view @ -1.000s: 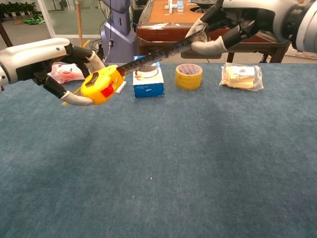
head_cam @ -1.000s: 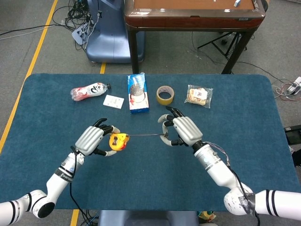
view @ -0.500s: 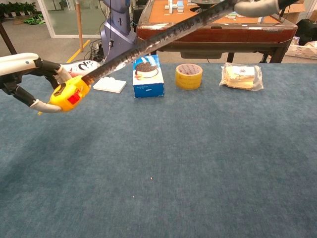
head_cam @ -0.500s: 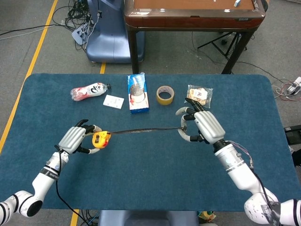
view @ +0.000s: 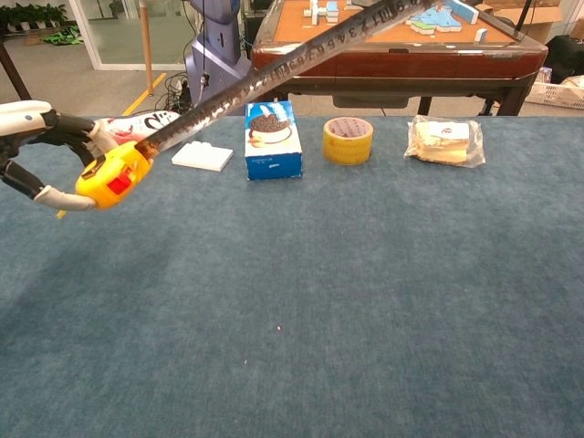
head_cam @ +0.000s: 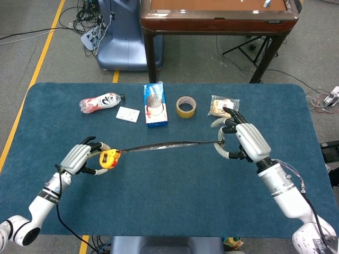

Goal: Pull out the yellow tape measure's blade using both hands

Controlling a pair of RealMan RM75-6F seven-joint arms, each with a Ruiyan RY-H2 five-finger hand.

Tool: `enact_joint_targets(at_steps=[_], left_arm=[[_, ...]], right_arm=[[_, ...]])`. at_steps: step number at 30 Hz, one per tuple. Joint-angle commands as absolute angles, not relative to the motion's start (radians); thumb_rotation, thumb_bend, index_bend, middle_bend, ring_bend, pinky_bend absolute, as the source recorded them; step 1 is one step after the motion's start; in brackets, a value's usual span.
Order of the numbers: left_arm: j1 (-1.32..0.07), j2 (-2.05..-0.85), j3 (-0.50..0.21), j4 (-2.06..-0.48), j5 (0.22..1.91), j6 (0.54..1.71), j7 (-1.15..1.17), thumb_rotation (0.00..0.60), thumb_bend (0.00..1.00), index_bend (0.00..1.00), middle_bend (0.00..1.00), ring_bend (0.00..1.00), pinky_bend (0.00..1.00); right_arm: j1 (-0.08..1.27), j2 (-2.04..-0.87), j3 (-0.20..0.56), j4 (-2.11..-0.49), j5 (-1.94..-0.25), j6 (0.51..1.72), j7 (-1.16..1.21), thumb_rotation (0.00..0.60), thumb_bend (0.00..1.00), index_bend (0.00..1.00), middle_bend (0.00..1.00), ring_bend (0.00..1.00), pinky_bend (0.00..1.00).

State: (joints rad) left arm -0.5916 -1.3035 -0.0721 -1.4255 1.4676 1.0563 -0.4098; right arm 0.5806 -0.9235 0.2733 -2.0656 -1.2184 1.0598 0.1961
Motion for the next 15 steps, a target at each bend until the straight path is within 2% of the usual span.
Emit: enact_joint_targets(at_steps=[1,15], left_arm=[[-0.600,-1.294,-0.065,-1.441,1.486,1.042,-0.456,0.600,0.17,0.52,0.53,0.34,0.08],[-0.621,-1.262,-0.044,-1.478,1.546,1.029,-0.561,0.600,0.17,0.52,0.53,0.34,0.08]], right_arm=[[0.578,-0.920,0.270,-2.061,-1.237,1.043,0.223,0.600,0.59,0.76,0.33,0.05,0.00],[0.573,-0.899,0.266,-2.052,-1.300,1.007,0.321,0.600,0.59,0.76,0.33,0.05,0.00]])
